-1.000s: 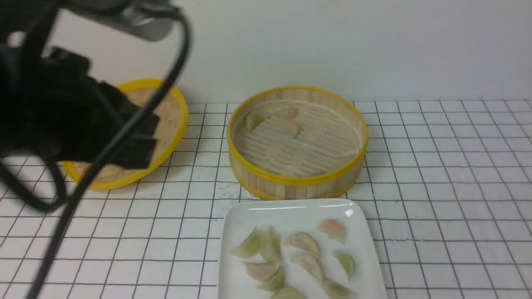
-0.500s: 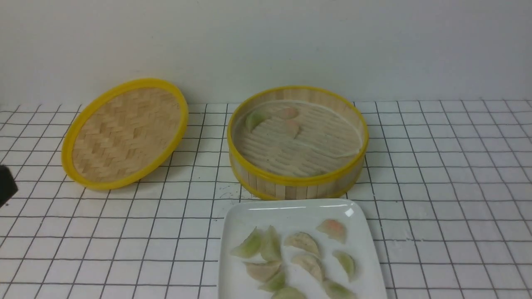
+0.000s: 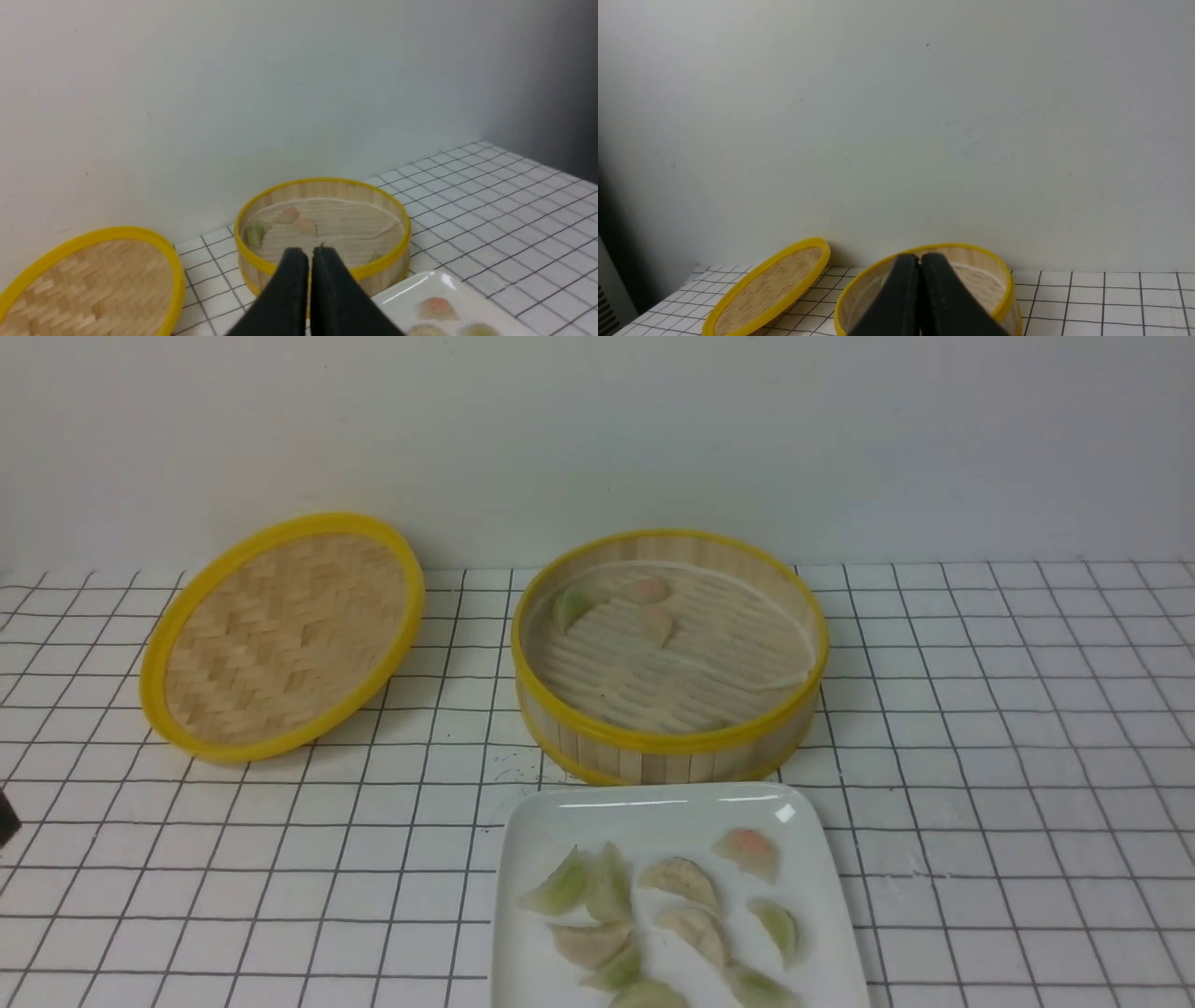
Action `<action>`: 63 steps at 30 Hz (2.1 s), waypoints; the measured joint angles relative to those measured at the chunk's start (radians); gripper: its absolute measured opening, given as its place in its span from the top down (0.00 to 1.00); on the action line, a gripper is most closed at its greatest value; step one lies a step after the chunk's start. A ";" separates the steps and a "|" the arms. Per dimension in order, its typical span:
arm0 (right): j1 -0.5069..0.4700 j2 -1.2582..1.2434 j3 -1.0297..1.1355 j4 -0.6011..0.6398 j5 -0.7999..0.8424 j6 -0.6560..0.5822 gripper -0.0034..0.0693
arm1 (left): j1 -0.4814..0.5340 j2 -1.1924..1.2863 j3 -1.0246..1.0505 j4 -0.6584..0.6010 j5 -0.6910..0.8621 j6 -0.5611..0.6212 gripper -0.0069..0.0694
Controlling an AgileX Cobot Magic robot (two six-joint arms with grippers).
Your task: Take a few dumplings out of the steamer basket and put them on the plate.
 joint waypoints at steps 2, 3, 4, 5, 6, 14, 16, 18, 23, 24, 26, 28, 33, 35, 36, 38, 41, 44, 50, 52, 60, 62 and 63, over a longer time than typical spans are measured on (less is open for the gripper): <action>0.000 0.000 0.000 0.000 0.000 0.000 0.97 | 0.070 -0.030 0.086 -0.001 -0.032 0.000 0.92; 0.000 0.000 0.000 0.000 0.000 0.000 0.97 | 0.115 -0.049 0.137 -0.004 -0.048 0.000 0.92; 0.000 0.000 0.000 0.000 0.000 0.000 0.97 | 0.152 -0.065 0.168 -0.005 -0.060 0.001 0.92; 0.000 0.000 0.000 0.000 0.000 0.000 0.97 | 0.199 -0.085 0.222 -0.007 -0.076 0.001 0.92; 0.000 0.000 0.000 0.000 0.000 0.000 0.97 | 0.226 -0.097 0.264 -0.007 -0.084 0.003 0.92; 0.000 0.000 0.000 0.000 0.000 0.000 0.97 | 0.424 -0.217 0.536 -0.007 -0.110 0.007 0.92; 0.000 0.000 0.000 0.000 0.000 0.000 0.97 | 0.429 -0.223 0.544 -0.007 -0.067 0.008 0.92; 0.000 0.000 0.000 0.000 0.000 0.000 0.97 | 0.429 -0.223 0.544 -0.007 -0.066 0.008 0.92; 0.000 0.000 0.000 -0.001 0.000 0.000 0.97 | 0.429 -0.223 0.544 -0.007 -0.066 0.008 0.92; 0.000 0.000 0.000 -0.001 0.000 0.000 0.97 | 0.429 -0.223 0.544 -0.007 -0.066 0.008 0.92; 0.000 0.000 0.000 -0.001 0.000 0.000 0.97 | 0.429 -0.223 0.544 -0.007 -0.066 0.008 0.92; 0.000 0.000 0.000 -0.001 0.000 0.000 0.97 | 0.429 -0.223 0.544 -0.007 -0.066 0.008 0.92; 0.000 0.000 0.000 -0.001 0.000 0.000 0.97 | 0.429 -0.223 0.544 -0.007 -0.066 0.008 0.92; 0.000 0.000 0.000 -0.001 0.000 0.000 0.97 | 0.429 -0.223 0.544 -0.007 -0.066 0.008 0.92; 0.000 0.000 0.000 -0.001 0.000 0.000 0.97 | 0.429 -0.223 0.544 -0.007 -0.066 0.008 0.92; 0.000 0.000 0.000 -0.001 0.000 0.000 0.97 | 0.429 -0.223 0.544 -0.007 -0.066 0.008 0.92; 0.000 0.000 0.000 -0.001 0.000 0.000 0.97 | 0.429 -0.223 0.544 -0.007 -0.066 0.008 0.92; 0.000 0.000 0.000 0.001 0.000 -0.004 0.97 | 0.429 -0.223 0.544 -0.007 -0.066 0.008 0.92; 0.000 0.000 0.000 0.188 -0.035 -0.213 0.97 | 0.429 -0.223 0.544 -0.007 -0.066 0.008 0.92; 0.000 0.000 0.000 0.325 -0.076 -0.408 0.97 | 0.429 -0.223 0.544 -0.007 -0.066 0.008 0.92; -0.001 0.000 0.002 0.464 -0.127 -0.587 0.97 | 0.429 -0.223 0.544 -0.007 -0.066 0.008 0.92; -0.028 -0.007 0.014 0.464 -0.127 -0.590 0.97 | 0.429 -0.223 0.544 -0.007 -0.066 0.008 0.92; -0.068 -0.010 0.026 0.464 -0.127 -0.591 0.97 | 0.429 -0.223 0.544 -0.007 -0.066 0.008 0.92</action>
